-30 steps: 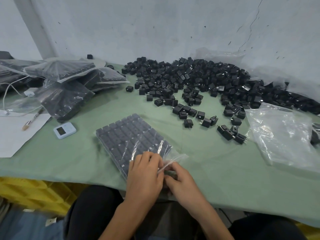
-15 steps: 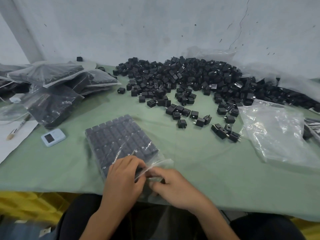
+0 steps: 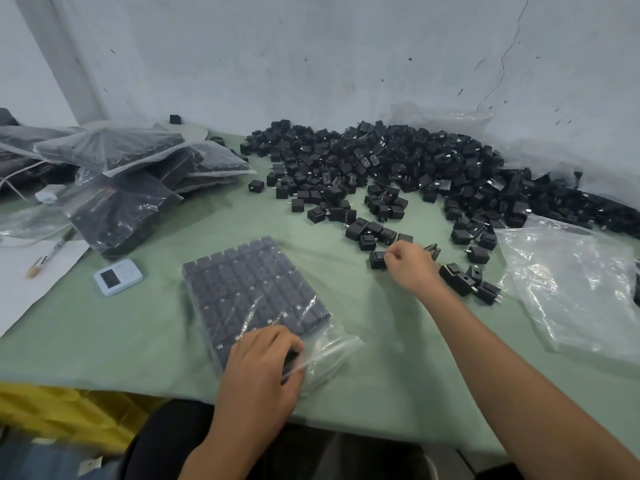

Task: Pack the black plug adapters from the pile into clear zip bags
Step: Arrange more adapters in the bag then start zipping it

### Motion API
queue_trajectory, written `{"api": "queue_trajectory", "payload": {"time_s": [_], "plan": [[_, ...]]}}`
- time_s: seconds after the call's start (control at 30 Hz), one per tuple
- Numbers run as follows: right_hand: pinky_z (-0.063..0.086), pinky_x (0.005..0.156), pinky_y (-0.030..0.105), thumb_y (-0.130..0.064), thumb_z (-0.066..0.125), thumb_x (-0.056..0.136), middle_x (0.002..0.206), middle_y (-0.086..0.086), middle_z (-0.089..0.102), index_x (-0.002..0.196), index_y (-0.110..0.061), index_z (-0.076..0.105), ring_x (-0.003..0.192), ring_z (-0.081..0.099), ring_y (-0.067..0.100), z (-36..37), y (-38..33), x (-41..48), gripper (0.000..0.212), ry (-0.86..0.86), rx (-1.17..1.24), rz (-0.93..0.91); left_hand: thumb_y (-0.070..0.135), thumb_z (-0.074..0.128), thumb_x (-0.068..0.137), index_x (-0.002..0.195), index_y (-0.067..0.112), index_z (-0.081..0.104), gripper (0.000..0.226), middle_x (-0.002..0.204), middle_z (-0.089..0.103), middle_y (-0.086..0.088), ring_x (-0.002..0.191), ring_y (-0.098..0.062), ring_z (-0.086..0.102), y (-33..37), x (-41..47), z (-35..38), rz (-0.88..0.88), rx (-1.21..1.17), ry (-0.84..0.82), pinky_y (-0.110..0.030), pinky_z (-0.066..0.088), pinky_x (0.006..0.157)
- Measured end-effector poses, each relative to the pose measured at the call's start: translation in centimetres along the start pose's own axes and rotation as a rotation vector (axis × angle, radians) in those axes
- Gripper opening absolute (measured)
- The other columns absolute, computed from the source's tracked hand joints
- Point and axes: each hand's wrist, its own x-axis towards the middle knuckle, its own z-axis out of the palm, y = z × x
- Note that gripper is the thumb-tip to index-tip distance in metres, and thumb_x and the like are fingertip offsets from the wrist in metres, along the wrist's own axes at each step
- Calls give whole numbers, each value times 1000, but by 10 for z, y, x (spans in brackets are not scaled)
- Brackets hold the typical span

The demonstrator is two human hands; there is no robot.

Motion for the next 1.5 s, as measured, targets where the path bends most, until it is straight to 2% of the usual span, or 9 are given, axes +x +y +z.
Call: {"api": "queue_trajectory", "payload": {"time_s": [0.27,0.43,0.57,0.83,0.97,1.07,1.23,1.37,1.5], "plan": [[38,63,33,-38,47,101,71,8,58,64,-14,51,79,58,33,21,-8,12,44,-11,-42,9,28,61,74,88,35,55,17,95,51,24,92,-5,48,0,0,0,11,-23,14,-14,27,90],[40,78,32,-33,58,96,99,0,62,107,-17,58,99,55,22,22,-17,3,19,-98,163,6,20,74,73,88,32,56,26,95,53,21,92,-6,49,1,0,0,6,-20,-1,-13,27,91],[47,90,36,-33,64,93,108,1,64,109,-16,57,103,58,21,21,-22,-11,24,-90,256,-19,20,74,76,89,32,57,24,96,53,21,95,-7,50,2,1,-2,-6,-14,-25,-16,29,90],[55,62,28,-13,61,95,85,3,66,98,-19,67,67,62,15,-9,-9,-119,8,-122,860,-8,21,74,75,88,32,53,27,92,52,20,89,-9,49,2,1,-1,-19,4,-8,-23,31,80],[50,52,26,-7,66,91,68,-1,64,95,-26,76,55,57,16,-8,1,-195,21,-305,837,-59,19,73,75,85,33,48,30,88,51,19,84,-8,45,5,2,-1,-22,-4,18,-22,28,77],[56,59,31,-15,73,87,72,-2,70,96,-30,78,56,63,17,10,-14,-221,18,-404,750,-43,20,72,76,85,30,46,29,87,49,15,82,-9,43,5,1,1,-12,28,27,-26,29,76],[57,86,36,-21,73,86,100,-12,74,103,-35,73,87,70,8,48,-41,-221,22,-176,659,-45,34,54,95,86,30,43,15,87,45,15,80,-11,41,6,0,6,-10,65,82,-32,36,76],[52,89,27,-21,69,88,106,-8,67,108,-28,73,93,64,2,67,-55,-217,22,33,596,-16,40,41,95,89,29,47,14,93,48,13,82,-15,44,5,-1,10,10,130,120,-33,38,75],[53,86,34,-7,57,90,99,0,70,101,-22,73,88,66,9,72,-64,-217,24,-2,649,-24,38,40,96,90,27,48,14,94,49,10,81,-17,46,3,-1,11,31,137,132,-35,40,73]]}}
